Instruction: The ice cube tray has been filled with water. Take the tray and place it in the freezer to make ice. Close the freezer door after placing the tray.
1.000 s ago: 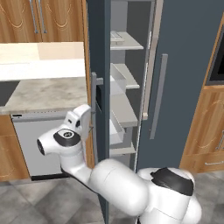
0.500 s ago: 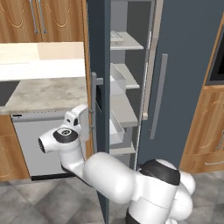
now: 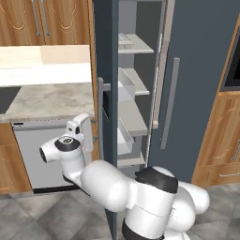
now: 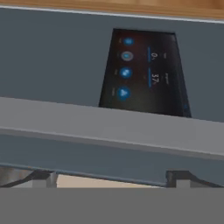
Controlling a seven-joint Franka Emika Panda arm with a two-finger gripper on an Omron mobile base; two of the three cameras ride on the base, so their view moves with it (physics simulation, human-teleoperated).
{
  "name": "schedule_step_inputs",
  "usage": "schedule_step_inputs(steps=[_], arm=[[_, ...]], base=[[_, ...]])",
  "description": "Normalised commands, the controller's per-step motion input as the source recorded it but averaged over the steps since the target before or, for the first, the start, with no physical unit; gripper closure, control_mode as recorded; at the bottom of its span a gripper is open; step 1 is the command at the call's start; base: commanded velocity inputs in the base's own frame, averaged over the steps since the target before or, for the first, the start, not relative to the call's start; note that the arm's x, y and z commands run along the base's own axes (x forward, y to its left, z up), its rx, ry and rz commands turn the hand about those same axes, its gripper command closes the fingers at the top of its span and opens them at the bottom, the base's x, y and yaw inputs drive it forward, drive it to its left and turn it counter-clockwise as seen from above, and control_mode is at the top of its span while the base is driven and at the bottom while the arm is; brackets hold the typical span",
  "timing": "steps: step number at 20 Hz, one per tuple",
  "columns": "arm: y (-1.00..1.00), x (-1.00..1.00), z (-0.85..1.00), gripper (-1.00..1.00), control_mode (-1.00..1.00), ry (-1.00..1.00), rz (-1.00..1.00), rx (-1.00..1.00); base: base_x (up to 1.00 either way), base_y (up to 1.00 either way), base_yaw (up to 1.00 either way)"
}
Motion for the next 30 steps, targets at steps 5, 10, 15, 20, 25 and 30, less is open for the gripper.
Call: schedule_step_inputs(steps=[5,10,15,20,25,30], arm=[[0.12,0.27,-0.18,-1.0,-1.0,0.08,0.0,-0.02],[0.0,0.25,-0.09,-1.0,-1.0,0.12,-0.01,-0.03],[0.0,0.47,-0.09,-1.0,-1.0,0.19,0.0,-0.03],[0.0,0.47,-0.12,-1.0,-1.0,0.15,0.0,-0.02],[-0.28,0.27,-0.14,-1.0,-1.0,0.06,0.0,-0.04],[-0.5,0.14,-0.2,-1.0,-1.0,0.04,0.0,-0.03]], base=[[0.0,0.0,0.0],[0.0,0.0,0.0],[0.0,0.0,0.0],[0.0,0.0,0.0],[0.0,0.0,0.0],[0.0,0.0,0.0]])
